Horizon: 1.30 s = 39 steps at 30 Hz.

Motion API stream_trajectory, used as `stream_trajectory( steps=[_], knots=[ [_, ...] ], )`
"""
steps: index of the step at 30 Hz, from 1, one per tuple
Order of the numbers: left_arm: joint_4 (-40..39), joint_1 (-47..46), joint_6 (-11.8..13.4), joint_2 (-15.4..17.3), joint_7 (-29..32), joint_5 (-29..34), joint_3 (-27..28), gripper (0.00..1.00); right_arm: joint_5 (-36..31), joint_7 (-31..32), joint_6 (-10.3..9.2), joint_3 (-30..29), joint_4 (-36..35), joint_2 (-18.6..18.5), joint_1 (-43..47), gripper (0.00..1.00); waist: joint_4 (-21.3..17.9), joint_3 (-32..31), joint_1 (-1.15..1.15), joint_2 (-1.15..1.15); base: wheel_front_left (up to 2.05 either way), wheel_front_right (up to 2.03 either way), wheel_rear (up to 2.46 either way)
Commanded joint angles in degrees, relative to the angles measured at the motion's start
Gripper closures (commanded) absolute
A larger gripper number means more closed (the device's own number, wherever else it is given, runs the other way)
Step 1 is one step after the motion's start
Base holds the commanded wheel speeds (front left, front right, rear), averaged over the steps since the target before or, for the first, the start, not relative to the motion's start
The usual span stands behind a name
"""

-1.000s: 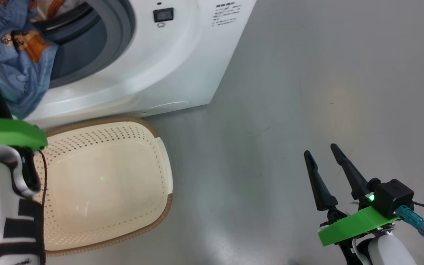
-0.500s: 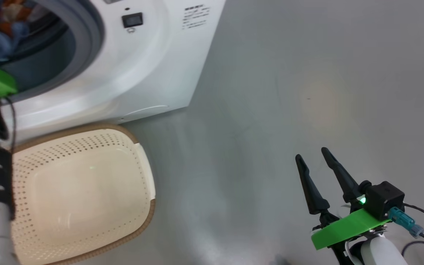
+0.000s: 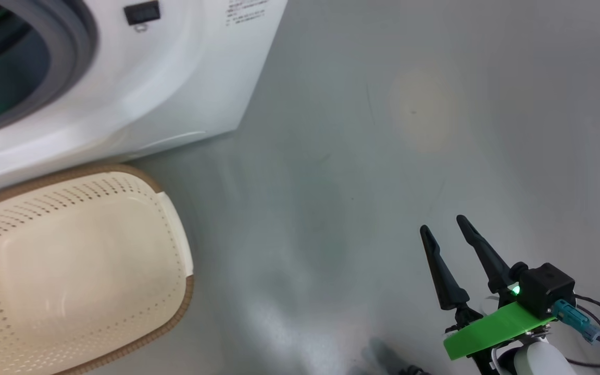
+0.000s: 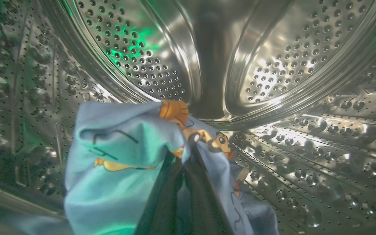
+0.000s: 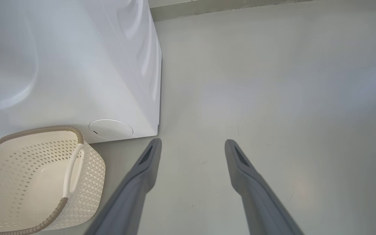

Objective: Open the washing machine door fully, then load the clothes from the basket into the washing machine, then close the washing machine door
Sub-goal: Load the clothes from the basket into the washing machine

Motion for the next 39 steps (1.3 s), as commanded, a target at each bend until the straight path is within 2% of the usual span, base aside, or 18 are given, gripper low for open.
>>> stream_trajectory(
  steps=[1,9,15,18,20,22,23,25,27,28,33,39],
  knots=[
    [-0.2,-1.4,-0.4,3.3,0.1,0.1,-0.1,1.0,0.2,-0.3,0.08,0.8,-1.4,-0.8,2.2,0.0,-0.9,1.4,0.0,0.0,0.0,0.0,0.0],
    [1.3,-7.8,-1.5,5.8,-0.4,0.0,-0.5,1.0,0.1,-0.3,0.08,0.3,-2.6,-0.7,3.8,0.0,-2.1,3.9,0.0,0.0,0.0,0.0,0.0],
    [-3.5,-8.5,-1.1,5.7,-0.4,0.6,-0.5,1.0,0.1,-0.3,0.08,0.1,-3.0,-0.1,3.9,0.0,-2.3,5.6,0.0,0.0,0.0,0.0,0.0],
    [-2.6,-8.2,-1.0,5.7,-0.4,1.2,-1.0,1.0,0.1,-0.3,0.08,0.3,-3.0,0.2,3.8,0.0,-2.3,5.6,0.0,0.0,0.0,0.0,0.0],
    [-0.5,-8.5,-1.2,5.6,-0.4,1.6,-1.8,0.89,0.1,-0.3,0.08,0.4,-2.9,0.2,3.9,0.0,-2.3,5.4,0.0,0.0,0.0,0.0,0.0],
    [1.0,-9.2,-1.0,5.5,-0.4,2.0,-2.4,0.88,0.1,-0.3,0.08,0.5,-2.8,0.2,4.0,0.0,-2.3,5.1,0.0,0.0,0.0,0.0,0.0],
    [2.0,-9.5,-0.8,5.4,-0.4,2.3,-2.8,0.82,0.1,-0.3,0.08,0.5,-2.7,0.2,4.1,0.0,-2.2,4.9,0.0,0.0,0.0,0.0,0.0],
    [3.5,-10.2,-0.6,5.2,-0.4,2.8,-3.6,0.62,0.1,-0.3,0.08,0.5,-2.5,0.2,4.2,0.0,-2.2,4.6,0.0,0.0,0.0,0.0,0.0],
    [5.2,-10.8,-0.4,5.2,-0.1,3.4,-4.4,0.04,0.2,-0.3,0.08,0.6,-2.4,0.3,4.1,0.0,-2.2,4.3,0.0,0.0,0.0,0.0,0.0],
    [6.0,-11.0,0.0,5.2,0.1,4.0,-5.1,0.0,0.2,-0.3,0.08,0.6,-2.3,0.3,4.1,0.0,-2.2,4.1,0.0,0.0,0.0,0.0,0.0],
    [8.8,-11.6,1.6,5.4,2.2,5.4,-6.9,0.0,0.3,-0.3,0.08,0.8,-2.2,0.3,4.1,0.0,-1.9,3.2,0.0,0.0,0.0,0.0,0.0],
    [10.2,-10.7,4.6,2.9,2.0,5.8,-8.0,0.0,0.4,-0.3,0.08,0.9,-2.0,0.1,4.0,0.0,-0.7,1.7,0.0,0.0,0.0,0.0,0.0]
  ],
)
